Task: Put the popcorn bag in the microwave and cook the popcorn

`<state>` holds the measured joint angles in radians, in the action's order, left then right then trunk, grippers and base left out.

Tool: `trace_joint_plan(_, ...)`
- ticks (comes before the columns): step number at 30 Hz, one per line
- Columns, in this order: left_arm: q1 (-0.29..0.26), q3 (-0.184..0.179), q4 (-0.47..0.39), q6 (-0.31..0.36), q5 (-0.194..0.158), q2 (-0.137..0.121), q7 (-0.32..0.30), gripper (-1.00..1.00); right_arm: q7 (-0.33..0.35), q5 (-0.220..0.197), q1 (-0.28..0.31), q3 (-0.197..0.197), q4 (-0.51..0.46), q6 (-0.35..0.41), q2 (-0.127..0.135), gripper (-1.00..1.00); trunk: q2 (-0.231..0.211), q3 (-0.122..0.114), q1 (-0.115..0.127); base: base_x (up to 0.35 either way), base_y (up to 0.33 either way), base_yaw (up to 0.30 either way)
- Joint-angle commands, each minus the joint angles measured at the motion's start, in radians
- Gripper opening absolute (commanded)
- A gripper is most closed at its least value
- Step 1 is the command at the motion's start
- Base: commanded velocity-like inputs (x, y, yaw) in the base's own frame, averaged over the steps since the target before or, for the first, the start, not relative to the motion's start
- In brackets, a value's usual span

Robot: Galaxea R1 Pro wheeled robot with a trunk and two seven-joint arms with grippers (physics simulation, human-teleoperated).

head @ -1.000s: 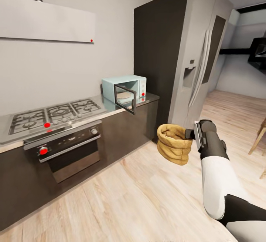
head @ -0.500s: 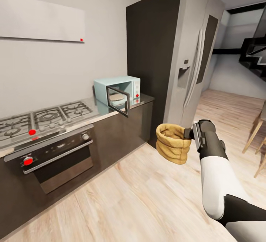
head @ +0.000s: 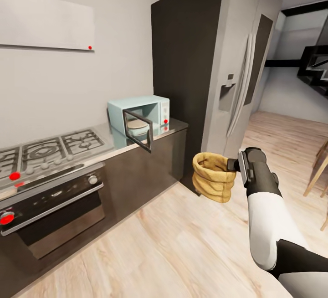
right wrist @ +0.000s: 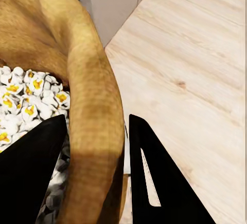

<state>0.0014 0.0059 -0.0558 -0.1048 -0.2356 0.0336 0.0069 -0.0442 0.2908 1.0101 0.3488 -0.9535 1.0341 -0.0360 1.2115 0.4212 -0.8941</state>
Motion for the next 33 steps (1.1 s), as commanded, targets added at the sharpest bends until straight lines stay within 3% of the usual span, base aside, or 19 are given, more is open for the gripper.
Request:
trace_joint_plan(1, 0.000, 0.000, -0.001, -0.002, -0.005, 0.000, 0.001, 1.00, -0.005, -0.003, 0.001, 0.002, -0.001, 0.003, -0.001, -1.00, 0.001, 0.001, -0.001, 0.305, -0.190, 0.000)
trace_joint_plan(29, 0.000, 0.000, -0.001, -0.004, -0.007, -0.001, 0.001, 1.00, -0.011, 0.001, 0.001, -0.001, -0.002, 0.007, -0.001, -1.00, 0.001, 0.001, -0.001, 0.290, -0.217, 0.000)
trace_joint_plan(33, 0.000, 0.001, -0.001, -0.011, -0.006, -0.001, 0.000, 1.00, -0.011, 0.001, 0.001, -0.002, -0.001, 0.006, -0.003, -1.00, 0.001, 0.001, -0.001, 0.280, -0.230, 0.250)
